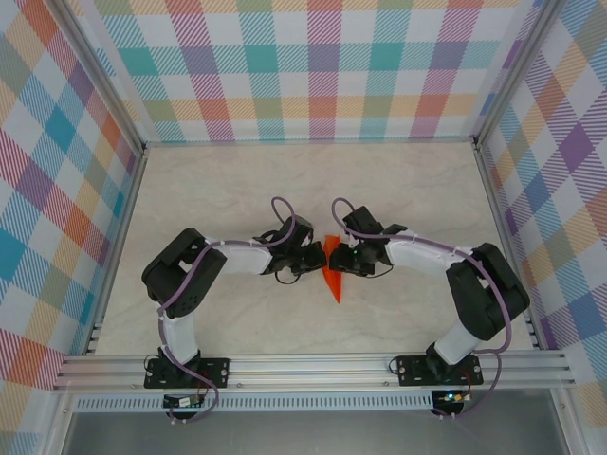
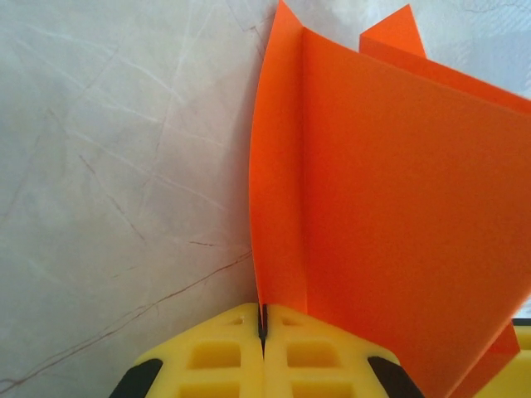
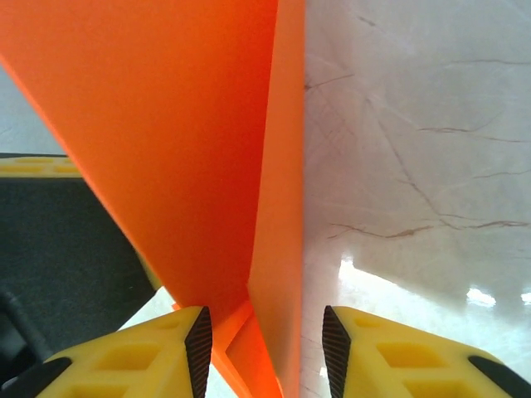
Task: Fold a paper plane with a square sheet of paper (pick it up from the middle)
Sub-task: Turn over a paper plane at the center of the table, then move the paper plane to the center of the table.
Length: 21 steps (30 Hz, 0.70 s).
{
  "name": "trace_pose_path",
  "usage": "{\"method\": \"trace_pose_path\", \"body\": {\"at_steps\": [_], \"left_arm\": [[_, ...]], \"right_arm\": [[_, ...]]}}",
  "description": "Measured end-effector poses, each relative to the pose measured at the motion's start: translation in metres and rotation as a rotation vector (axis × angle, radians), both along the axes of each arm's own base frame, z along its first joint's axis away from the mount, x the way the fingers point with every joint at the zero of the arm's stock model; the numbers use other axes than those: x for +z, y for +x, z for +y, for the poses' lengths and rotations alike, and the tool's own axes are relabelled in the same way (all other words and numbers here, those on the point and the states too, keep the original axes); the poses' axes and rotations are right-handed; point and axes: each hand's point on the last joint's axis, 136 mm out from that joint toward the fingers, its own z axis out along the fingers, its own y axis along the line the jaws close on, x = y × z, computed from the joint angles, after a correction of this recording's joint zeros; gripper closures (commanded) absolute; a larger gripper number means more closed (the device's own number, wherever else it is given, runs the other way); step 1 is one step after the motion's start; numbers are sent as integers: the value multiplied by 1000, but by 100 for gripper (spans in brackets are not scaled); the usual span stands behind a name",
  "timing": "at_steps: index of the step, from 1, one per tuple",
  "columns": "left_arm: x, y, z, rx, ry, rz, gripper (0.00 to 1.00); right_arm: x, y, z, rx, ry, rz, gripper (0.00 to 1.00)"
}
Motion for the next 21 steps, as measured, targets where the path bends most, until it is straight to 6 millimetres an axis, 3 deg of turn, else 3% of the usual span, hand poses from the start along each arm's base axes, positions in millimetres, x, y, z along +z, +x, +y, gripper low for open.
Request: {"method": "trace_pose_path", "body": {"at_steps": [7,14,21], "left_arm": [[-1,0,1,3,4,0,100],[-1,0,1,2,5,1,100],[-1,0,1,2,5,1,100]], "right_arm": [[15,6,-2,-20,4,-57,49],[47,11,2,-16,68,-143,56],[27,2,9,19,45,-87,56]]}}
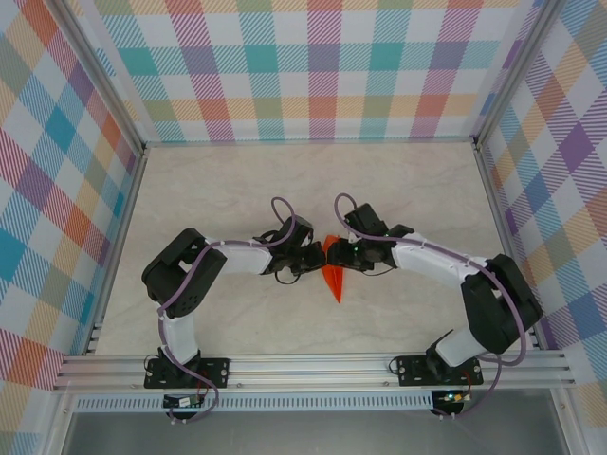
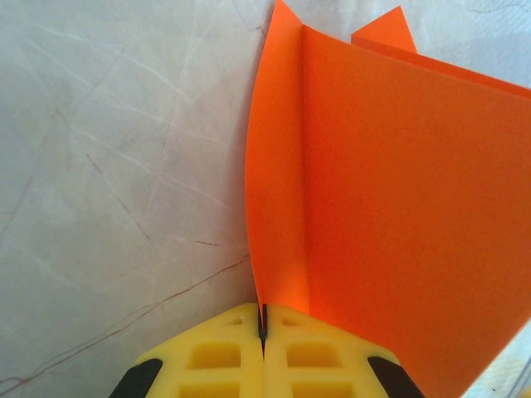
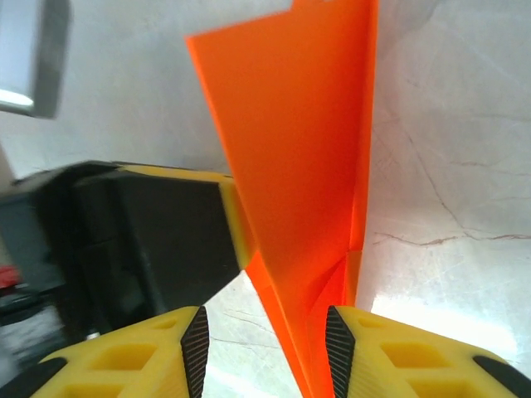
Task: Fold a paper plane with a square sheet of paper (pick it up from the middle)
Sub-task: Move the paper plane to the center of the table.
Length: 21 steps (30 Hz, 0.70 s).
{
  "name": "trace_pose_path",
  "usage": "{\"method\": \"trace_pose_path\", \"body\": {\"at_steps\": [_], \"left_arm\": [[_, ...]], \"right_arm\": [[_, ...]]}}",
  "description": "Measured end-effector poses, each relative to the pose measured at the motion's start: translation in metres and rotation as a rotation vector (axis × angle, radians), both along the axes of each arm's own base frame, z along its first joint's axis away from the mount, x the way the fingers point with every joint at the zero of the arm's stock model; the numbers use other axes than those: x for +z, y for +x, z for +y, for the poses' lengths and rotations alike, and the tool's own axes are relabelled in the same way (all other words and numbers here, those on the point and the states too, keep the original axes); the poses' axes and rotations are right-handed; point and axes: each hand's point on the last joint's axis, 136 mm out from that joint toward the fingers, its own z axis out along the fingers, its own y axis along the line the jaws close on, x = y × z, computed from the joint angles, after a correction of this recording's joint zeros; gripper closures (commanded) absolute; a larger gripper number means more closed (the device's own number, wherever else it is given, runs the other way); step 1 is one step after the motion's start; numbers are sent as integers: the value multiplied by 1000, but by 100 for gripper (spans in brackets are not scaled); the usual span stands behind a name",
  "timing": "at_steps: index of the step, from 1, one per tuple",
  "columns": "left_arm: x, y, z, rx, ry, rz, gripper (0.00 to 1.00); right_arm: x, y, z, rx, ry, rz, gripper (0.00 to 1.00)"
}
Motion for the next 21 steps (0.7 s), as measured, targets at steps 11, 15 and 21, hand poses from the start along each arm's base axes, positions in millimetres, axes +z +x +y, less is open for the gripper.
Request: {"method": "trace_pose_path", "body": {"at_steps": [11,15,21], "left_arm": [[-1,0,1,3,5,0,100],[-1,1,2,8,9,-3,100],[-1,2,2,10,11,-5,100]], "right_arm": [[-29,-10,-3,11,-68,77,52],[-32,-14,0,23,-75,81,49],[-33,-19,4,42,-75,83,47]]}}
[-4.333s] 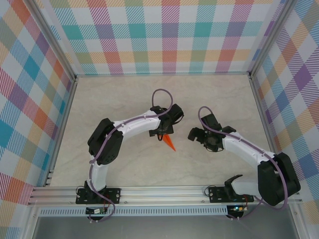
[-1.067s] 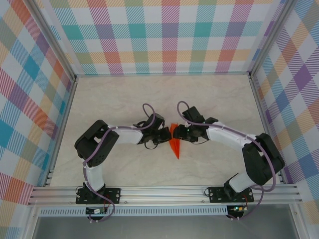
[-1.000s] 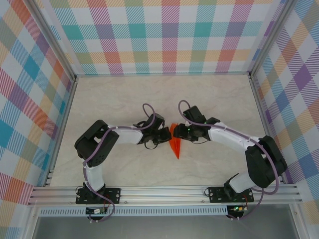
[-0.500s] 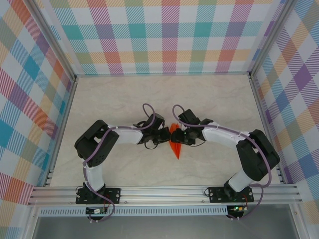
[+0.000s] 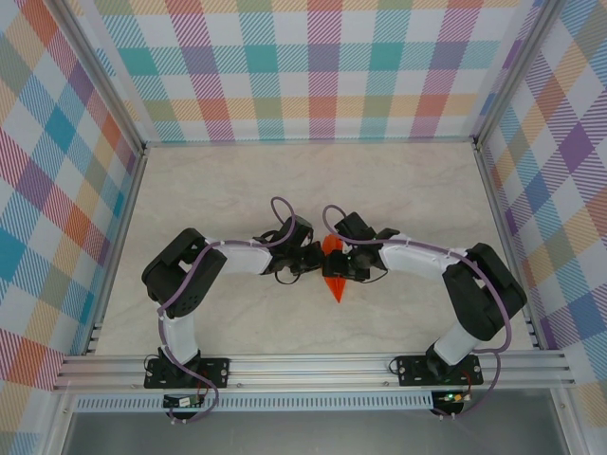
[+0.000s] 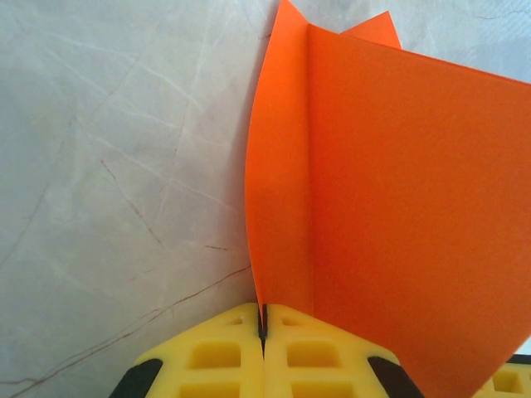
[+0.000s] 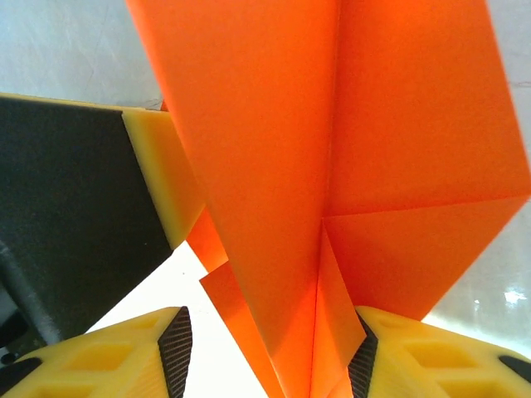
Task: Fold a paper plane with a square sheet of paper (pick it up from the middle)
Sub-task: Move the paper plane to the center of the table.
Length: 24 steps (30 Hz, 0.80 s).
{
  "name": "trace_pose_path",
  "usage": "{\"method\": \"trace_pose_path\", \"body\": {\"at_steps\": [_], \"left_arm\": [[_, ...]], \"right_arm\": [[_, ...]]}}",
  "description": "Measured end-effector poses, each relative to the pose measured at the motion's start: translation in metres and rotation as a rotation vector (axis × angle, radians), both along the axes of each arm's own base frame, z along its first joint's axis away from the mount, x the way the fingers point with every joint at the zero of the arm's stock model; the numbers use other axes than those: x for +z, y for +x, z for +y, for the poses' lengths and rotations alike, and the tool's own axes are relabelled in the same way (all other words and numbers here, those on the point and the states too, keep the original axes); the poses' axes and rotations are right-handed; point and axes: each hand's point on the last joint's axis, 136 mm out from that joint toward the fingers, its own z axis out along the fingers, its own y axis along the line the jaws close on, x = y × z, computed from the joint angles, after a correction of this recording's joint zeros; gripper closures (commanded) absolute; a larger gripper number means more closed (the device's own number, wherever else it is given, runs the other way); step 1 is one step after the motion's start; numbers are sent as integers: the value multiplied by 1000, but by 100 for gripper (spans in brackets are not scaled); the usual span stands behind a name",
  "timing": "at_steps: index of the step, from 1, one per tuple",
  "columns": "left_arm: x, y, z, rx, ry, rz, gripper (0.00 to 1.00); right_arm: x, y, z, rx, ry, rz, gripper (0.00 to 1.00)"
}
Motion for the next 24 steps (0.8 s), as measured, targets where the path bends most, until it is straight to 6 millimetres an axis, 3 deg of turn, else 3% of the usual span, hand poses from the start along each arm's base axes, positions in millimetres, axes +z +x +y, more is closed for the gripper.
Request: {"method": "trace_pose_path", "body": {"at_steps": [6,14,24], "left_arm": [[0,-1,-1,-3,-3,2,100],[6,0,-4,1,-61,26,100],[7,2,-4,6,-82,36,100]], "right_arm": [[-2,-6,3,17,-4,1,54],[-8,-10,1,21,-42,-9,56],[-10,-3,-7,-22,-80,-36,76]]}}
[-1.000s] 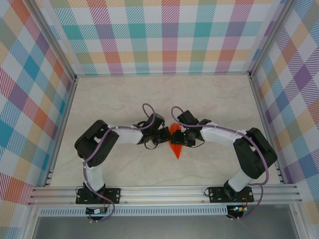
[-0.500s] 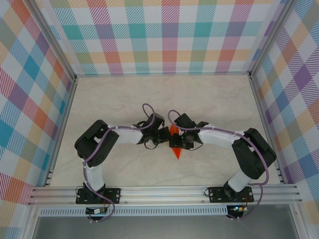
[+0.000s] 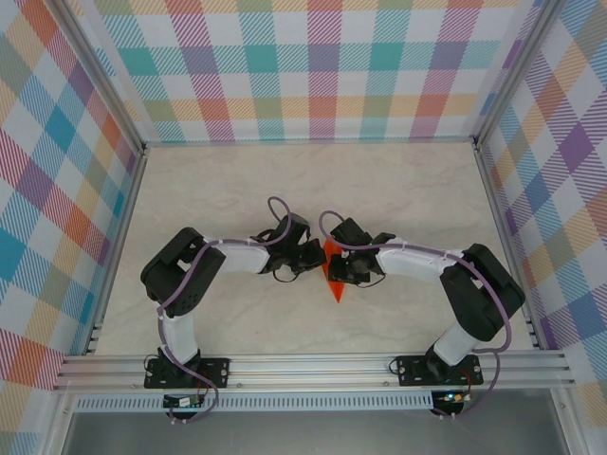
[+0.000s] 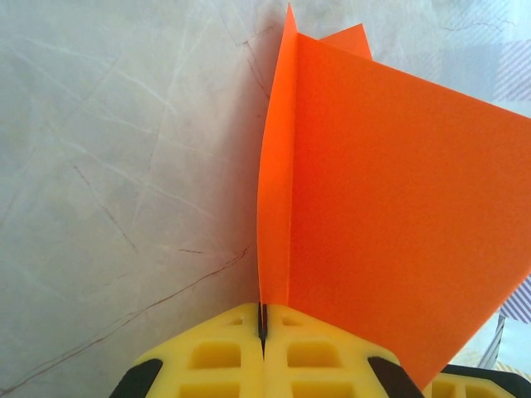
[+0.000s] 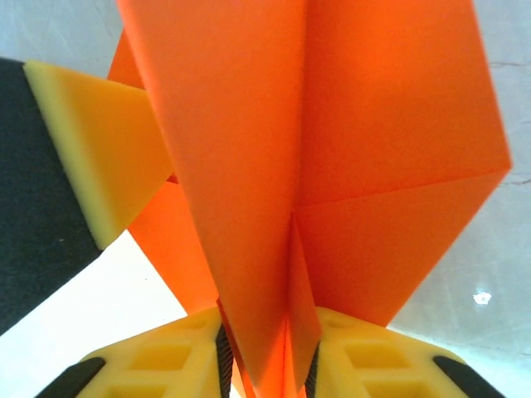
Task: Fold a paper plane with a square sheet of paper (pick it up from the middle)
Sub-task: Move the paper plane to the center of the table.
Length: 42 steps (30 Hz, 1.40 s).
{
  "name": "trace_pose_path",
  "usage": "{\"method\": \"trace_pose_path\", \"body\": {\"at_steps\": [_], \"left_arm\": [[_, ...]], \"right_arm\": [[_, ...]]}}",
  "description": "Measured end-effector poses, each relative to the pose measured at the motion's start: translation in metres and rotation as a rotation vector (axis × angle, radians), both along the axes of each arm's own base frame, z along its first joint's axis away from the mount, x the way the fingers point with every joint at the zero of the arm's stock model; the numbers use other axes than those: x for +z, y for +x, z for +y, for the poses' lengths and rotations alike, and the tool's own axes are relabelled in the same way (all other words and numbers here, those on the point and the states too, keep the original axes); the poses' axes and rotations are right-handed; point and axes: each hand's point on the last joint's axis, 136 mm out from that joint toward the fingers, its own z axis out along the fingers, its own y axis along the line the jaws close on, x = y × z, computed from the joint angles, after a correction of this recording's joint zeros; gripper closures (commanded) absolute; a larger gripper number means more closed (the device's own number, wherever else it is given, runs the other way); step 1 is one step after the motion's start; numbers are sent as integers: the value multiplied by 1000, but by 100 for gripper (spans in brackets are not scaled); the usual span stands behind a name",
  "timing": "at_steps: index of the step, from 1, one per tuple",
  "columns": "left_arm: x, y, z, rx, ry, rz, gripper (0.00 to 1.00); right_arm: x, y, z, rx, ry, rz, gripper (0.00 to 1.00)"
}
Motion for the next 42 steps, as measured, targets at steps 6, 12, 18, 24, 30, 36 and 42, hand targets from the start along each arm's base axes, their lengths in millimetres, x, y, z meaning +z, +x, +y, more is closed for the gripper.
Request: {"method": "trace_pose_path", "body": {"at_steps": [6,12,18,24,30,36,42], "left_arm": [[0,0,0,0,0,0,100],[0,0,0,0,0,0,99],[0,0,0,-1,1,-2,84],[19,4,13,29,18,-24,49],[51,19,47,133,91,-103,27],[40,17,85,230,275,-103,15],[27,10,109,265,397,-77,11]], "right_arm": [[-3,3,-5,-20,-29,-7,78],[-13,4,-6,-32,-57,15,77],[-9,5,-3,-39,-50,12,87],[-7,8,-13,-58,-108,-6,89],[7,14,-29,-85,-190,-47,88],[11,18,-34,-89,-228,-60,84],[4,23,-33,-90,-258,-48,84]]}}
